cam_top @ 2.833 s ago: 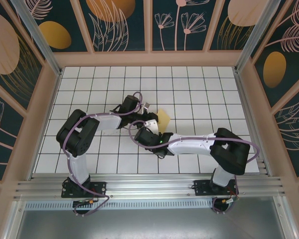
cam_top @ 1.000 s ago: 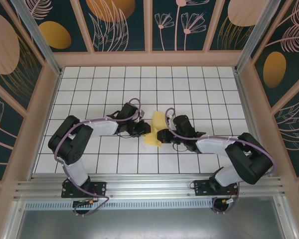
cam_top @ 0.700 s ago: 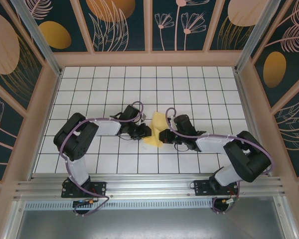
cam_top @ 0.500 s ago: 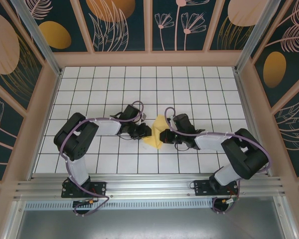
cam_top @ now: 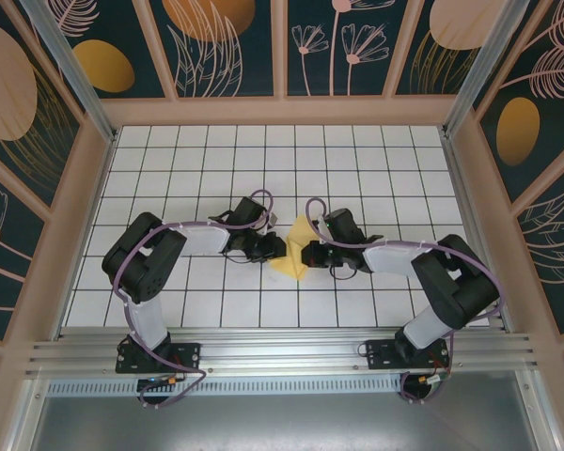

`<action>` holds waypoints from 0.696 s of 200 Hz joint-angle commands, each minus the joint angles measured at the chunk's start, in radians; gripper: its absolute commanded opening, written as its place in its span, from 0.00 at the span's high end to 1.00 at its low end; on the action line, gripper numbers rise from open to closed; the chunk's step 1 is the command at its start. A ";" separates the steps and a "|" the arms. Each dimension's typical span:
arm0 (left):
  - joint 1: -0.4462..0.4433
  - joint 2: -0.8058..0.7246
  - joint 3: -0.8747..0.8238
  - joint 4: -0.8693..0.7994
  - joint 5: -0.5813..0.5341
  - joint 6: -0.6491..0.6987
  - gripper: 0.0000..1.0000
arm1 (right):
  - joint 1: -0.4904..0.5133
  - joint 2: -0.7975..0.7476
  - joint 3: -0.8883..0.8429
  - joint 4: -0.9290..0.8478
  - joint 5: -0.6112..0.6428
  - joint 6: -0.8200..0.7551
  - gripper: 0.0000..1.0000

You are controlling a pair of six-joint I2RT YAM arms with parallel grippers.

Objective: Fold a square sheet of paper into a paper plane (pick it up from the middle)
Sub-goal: Fold the triangle a second time at the center of the table.

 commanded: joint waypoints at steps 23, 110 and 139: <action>-0.003 0.030 0.016 -0.042 -0.037 0.030 0.76 | -0.023 -0.003 0.035 -0.067 0.028 -0.060 0.95; -0.003 0.033 0.016 -0.042 -0.040 0.032 0.75 | -0.030 0.030 0.059 -0.069 0.029 -0.092 0.94; -0.003 0.034 0.018 -0.046 -0.040 0.033 0.75 | -0.029 0.048 0.065 -0.075 0.035 -0.101 0.93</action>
